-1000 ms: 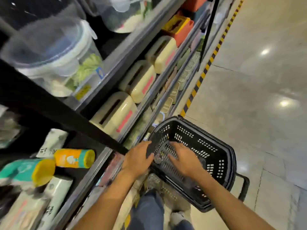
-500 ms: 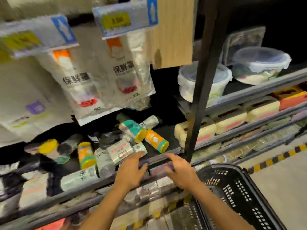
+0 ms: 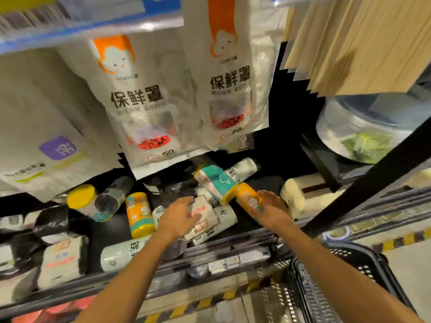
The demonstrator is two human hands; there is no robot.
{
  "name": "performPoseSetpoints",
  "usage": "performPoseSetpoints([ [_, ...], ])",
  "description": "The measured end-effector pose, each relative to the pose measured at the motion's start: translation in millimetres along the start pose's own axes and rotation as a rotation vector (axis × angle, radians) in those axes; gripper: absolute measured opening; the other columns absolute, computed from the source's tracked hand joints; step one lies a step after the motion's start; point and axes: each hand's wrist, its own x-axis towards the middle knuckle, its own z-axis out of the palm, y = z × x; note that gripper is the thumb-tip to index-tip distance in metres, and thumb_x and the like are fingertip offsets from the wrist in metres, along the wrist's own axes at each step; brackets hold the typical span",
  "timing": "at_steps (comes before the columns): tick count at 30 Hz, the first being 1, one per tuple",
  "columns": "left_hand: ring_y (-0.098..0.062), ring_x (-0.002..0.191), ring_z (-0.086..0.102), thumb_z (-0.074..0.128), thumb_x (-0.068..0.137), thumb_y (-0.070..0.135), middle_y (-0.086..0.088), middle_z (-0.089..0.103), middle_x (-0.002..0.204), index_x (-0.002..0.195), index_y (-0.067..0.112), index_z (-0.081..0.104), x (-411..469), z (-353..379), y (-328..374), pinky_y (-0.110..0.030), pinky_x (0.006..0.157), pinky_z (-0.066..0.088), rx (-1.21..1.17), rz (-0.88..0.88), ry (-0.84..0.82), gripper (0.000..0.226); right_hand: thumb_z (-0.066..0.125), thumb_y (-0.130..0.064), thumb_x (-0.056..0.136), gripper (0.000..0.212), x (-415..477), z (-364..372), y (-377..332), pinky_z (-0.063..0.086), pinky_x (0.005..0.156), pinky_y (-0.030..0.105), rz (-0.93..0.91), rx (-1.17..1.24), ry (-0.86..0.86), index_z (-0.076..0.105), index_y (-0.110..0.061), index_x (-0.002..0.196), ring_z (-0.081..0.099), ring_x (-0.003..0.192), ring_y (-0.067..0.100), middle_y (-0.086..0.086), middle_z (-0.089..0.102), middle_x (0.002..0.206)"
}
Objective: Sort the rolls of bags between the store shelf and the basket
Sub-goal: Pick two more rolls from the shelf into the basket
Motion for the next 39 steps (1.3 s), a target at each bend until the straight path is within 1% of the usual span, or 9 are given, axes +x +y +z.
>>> performPoseSetpoints([
  [3,-0.024,0.131,0.042,0.066,0.083,0.045,-0.007,0.043,0.145,0.143,0.013,0.037,15.4,2.8,-7.8,-0.03,0.103,0.035,0.029,0.025,-0.093,0.074,0.065,-0.048,0.079,0.061,18.3,12.5,-2.3,0.046,0.089,0.037,0.059,-0.03,-0.063,0.046,-0.02,0.13,0.05,0.119,0.029,0.006,0.052,0.128],
  [8,-0.025,0.12,0.052,0.072,0.08,0.042,-0.01,0.055,0.133,0.134,0.011,0.046,31.5,-1.0,-14.3,-0.029,0.093,0.04,-0.031,0.095,-0.17,0.067,0.069,-0.042,0.081,0.084,34.5,31.1,3.2,0.041,0.096,0.038,0.116,-0.074,-0.081,0.021,-0.018,0.146,0.039,0.13,0.03,0.006,0.03,0.145],
  [12,-0.023,0.126,0.047,0.069,0.077,0.054,-0.004,0.049,0.14,0.143,0.018,0.034,45.6,-2.4,-15.7,-0.03,0.097,0.039,0.109,0.101,-0.26,0.083,0.074,-0.043,0.077,0.104,41.6,38.3,9.8,0.037,0.103,0.038,0.16,-0.162,-0.074,0.006,-0.015,0.15,0.034,0.136,0.028,0.008,0.028,0.151],
  [16,-0.024,0.125,0.047,0.074,0.066,0.062,-0.002,0.05,0.136,0.142,0.022,0.036,57.4,0.9,-13.1,-0.033,0.1,0.041,0.185,0.045,-0.298,0.094,0.075,-0.039,0.076,0.1,42.0,41.1,12.3,0.042,0.096,0.038,0.176,-0.213,-0.01,0.011,-0.015,0.149,0.045,0.128,0.03,0.011,0.039,0.143],
  [19,-0.022,0.108,0.051,0.08,0.052,0.063,-0.001,0.05,0.112,0.118,0.027,0.053,57.2,8.6,-10.0,-0.036,0.091,0.045,0.178,0.01,-0.303,0.08,0.076,-0.039,0.075,0.094,38.4,38.4,14.8,0.046,0.089,0.039,0.224,-0.125,-0.015,0.02,-0.016,0.146,0.05,0.122,0.032,0.012,0.046,0.137],
  [25,-0.02,0.091,0.061,0.087,0.051,0.049,0.003,0.065,0.098,0.106,0.022,0.043,51.2,7.1,-7.7,-0.039,0.082,0.05,0.038,-0.019,-0.284,0.075,0.074,-0.04,0.075,0.076,13.2,37.5,23.6,0.045,0.09,0.038,0.297,0.168,0.099,0.04,-0.01,0.135,0.055,0.114,0.033,0.013,0.056,0.127],
  [32,-0.016,0.09,0.059,0.091,0.057,0.023,0.002,0.061,0.1,0.108,0.017,0.051,29.6,5.4,-1.5,-0.023,0.064,0.046,-0.592,-0.171,-0.005,0.065,0.081,-0.037,0.067,0.062,-26.8,15.5,23.6,0.05,0.082,0.038,0.225,0.509,0.239,0.054,-0.013,0.117,0.061,0.098,0.026,0.005,0.065,0.104],
  [36,-0.027,0.091,0.068,0.095,0.04,0.03,-0.01,0.071,0.101,0.107,0.01,0.064,5.1,0.3,15.2,-0.036,0.075,0.056,-0.873,-0.208,-0.095,0.076,0.081,-0.026,0.071,0.048,-68.0,4.6,27.9,0.047,0.07,0.024,0.217,0.652,0.258,0.059,-0.012,0.112,0.058,0.084,0.016,0.006,0.067,0.101],
  [39,-0.023,0.08,0.067,0.087,0.06,0.02,-0.009,0.072,0.096,0.103,0.01,0.063,-20.6,6.1,33.4,-0.029,0.066,0.057,-1.024,-0.209,-0.133,0.05,0.081,-0.021,0.071,0.056,-105.6,-0.6,37.4,0.042,0.057,0.015,0.233,0.759,0.219,0.053,-0.016,0.119,0.056,0.085,0.015,0.001,0.06,0.1],
])
